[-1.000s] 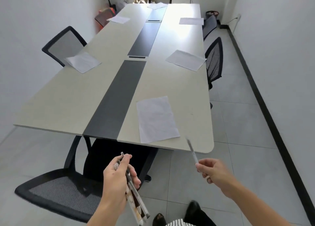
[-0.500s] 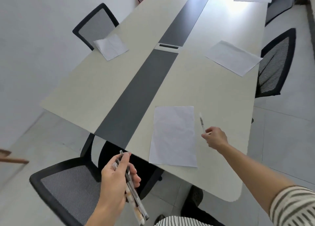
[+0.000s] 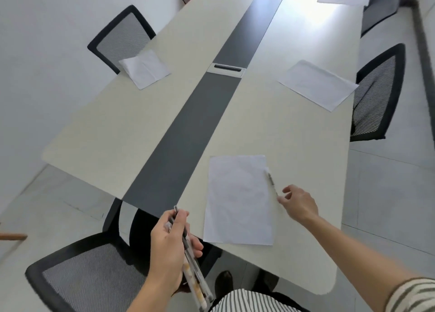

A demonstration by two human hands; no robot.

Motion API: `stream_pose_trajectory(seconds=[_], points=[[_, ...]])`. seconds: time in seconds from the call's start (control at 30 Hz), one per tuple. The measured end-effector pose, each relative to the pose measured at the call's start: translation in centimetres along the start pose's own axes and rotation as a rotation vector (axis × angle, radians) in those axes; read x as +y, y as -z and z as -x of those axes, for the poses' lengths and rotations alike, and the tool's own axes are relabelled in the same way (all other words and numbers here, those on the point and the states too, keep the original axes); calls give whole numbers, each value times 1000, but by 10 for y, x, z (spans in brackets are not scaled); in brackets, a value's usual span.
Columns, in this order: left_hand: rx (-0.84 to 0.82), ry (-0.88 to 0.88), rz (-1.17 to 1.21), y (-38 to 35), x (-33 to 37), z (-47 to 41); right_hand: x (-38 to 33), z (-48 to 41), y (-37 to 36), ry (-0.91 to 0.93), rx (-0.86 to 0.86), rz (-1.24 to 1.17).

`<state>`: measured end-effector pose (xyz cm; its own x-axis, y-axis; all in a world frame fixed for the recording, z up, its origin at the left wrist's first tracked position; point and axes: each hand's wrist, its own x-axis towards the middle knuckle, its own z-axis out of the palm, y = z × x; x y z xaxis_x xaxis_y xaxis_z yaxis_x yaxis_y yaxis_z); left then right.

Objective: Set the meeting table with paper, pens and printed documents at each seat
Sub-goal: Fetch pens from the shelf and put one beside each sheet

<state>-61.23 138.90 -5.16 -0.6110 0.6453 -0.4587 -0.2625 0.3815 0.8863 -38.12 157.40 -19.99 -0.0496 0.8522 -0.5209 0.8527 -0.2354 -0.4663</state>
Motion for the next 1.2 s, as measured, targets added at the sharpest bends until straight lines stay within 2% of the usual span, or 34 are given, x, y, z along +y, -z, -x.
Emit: stream_pose_trajectory(seconds=[0.1,0.23,0.3,0.47,0.63,0.8,1.03,1.2], points=[[-112,-11,8,-8,10,-12,-20,61,5,114,-27,-244],[-255,-66,-4,-32,16,-25,-43,147,4,164,-300,-551],[-308,-104,-11,-48,14,-26,-42,174,4,140,-365,-672],[-405,-123,-9,-99,10,-10,-24,210,18,106,-309,-866],[-486,-157,-63,-142,-7,21,15,224,36,133,-141,-878],[-549,-181,-137,-198,-31,57,67,225,66,126,-113,-851],[-577,-204,-220,-313,-70,124,187,215,150,128,-105,-756],[-660,-169,-274,-375,-90,169,266,210,202,80,-43,-801]])
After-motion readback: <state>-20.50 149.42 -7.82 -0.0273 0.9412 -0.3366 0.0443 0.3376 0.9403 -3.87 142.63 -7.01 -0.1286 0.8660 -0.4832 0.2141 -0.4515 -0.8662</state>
